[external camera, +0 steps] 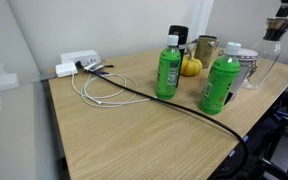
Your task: Remove the stopper from the cylinder
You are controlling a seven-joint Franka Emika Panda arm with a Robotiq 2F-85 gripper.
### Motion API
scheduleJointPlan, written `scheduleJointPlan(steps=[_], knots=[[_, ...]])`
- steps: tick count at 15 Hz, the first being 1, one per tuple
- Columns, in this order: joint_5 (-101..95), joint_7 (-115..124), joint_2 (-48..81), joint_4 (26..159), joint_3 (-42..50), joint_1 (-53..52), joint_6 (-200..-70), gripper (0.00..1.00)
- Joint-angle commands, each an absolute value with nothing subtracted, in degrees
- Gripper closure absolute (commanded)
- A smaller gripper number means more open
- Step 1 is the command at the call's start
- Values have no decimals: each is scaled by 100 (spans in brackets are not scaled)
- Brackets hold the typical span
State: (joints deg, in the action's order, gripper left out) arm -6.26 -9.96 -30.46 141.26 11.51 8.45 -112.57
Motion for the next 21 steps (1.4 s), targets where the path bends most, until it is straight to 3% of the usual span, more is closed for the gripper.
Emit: scheduleJointPlan(steps=[1,3,4,14,21], knots=[[-685,-939,-3012,14136,1122,923,-11292,76],[-698,-918,-3009,14145,1123,939,-11297,72],[-706,-906,-3012,14149,1123,949,-11298,63],[-711,-871,-3001,14198,1126,988,-11288,71],[-686,-867,-2929,14233,1134,982,-11306,67]])
